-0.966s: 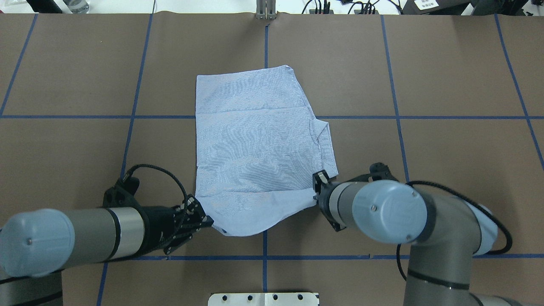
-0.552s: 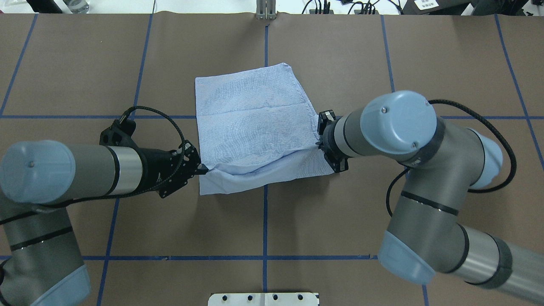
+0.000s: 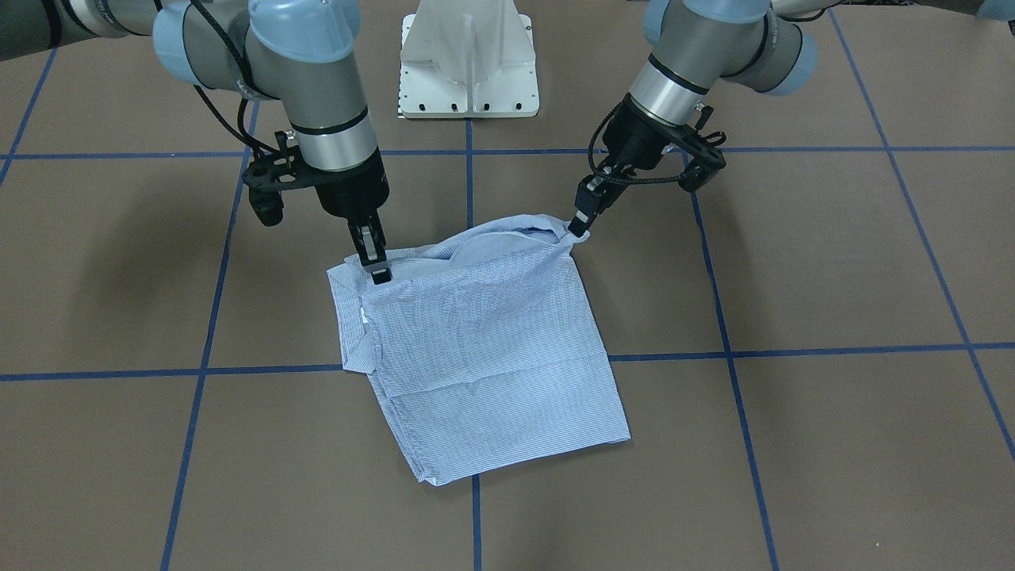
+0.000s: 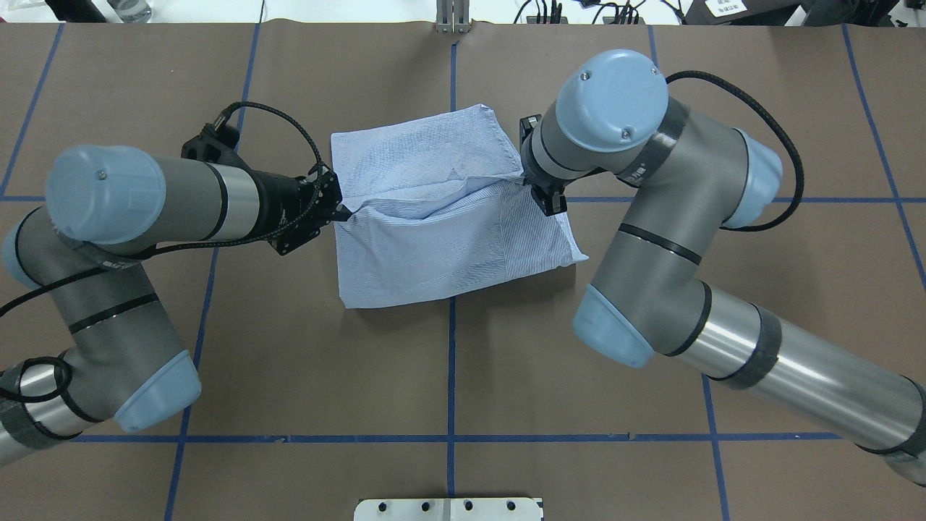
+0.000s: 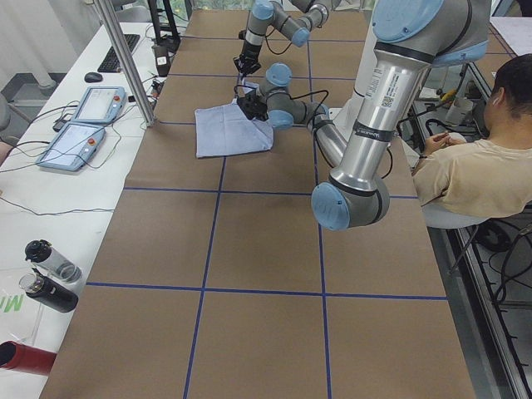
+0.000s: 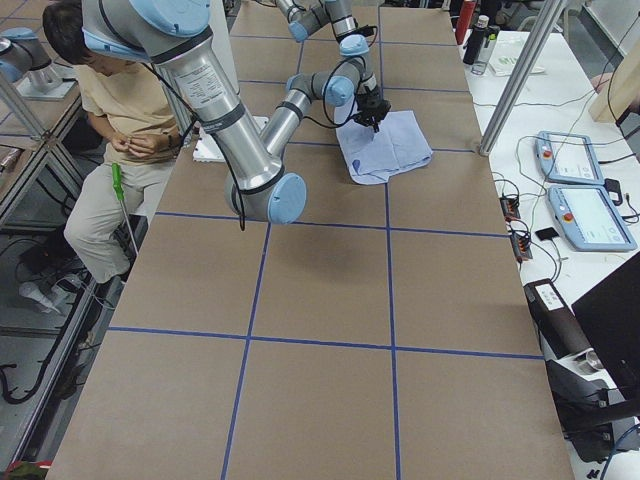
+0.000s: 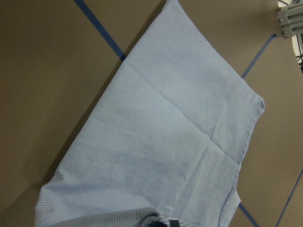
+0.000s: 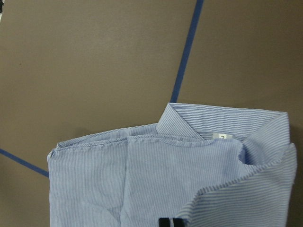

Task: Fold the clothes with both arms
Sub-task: 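Lift both near corners and fold them over toward the far edge, then lay the folded edge on the far edge and open both grippers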

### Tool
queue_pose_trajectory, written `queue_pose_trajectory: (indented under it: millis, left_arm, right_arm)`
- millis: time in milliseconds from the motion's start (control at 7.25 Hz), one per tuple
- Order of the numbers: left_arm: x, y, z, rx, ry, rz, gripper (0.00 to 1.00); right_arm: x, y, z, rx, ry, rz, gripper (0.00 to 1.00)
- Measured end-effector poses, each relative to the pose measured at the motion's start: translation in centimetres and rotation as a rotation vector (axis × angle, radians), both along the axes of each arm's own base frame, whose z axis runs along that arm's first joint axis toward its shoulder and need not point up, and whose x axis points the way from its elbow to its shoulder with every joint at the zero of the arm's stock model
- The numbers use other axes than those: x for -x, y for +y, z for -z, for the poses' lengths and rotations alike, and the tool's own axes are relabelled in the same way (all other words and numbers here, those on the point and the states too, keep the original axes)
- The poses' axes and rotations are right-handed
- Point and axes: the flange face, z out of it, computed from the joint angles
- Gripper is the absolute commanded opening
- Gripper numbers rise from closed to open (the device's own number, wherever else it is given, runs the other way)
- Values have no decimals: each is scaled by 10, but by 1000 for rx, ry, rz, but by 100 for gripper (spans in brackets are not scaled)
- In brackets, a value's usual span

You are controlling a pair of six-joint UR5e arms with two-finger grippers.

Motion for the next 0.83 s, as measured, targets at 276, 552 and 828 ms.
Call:
queue_pose_trajectory:
  millis: [276,552,828]
  left_arm:
    - [-6,-44,-12,-20,-55,25,0]
    - [-22,-84,-25,-28,-86,44,0]
    - [-37,-113,-45,-31,-98,58,0]
  right_arm:
    - [19,-47,9,6,48,12,0]
    - [43,-95,7,5,69,17,0]
    - [65,-127,-3,10,84,46,0]
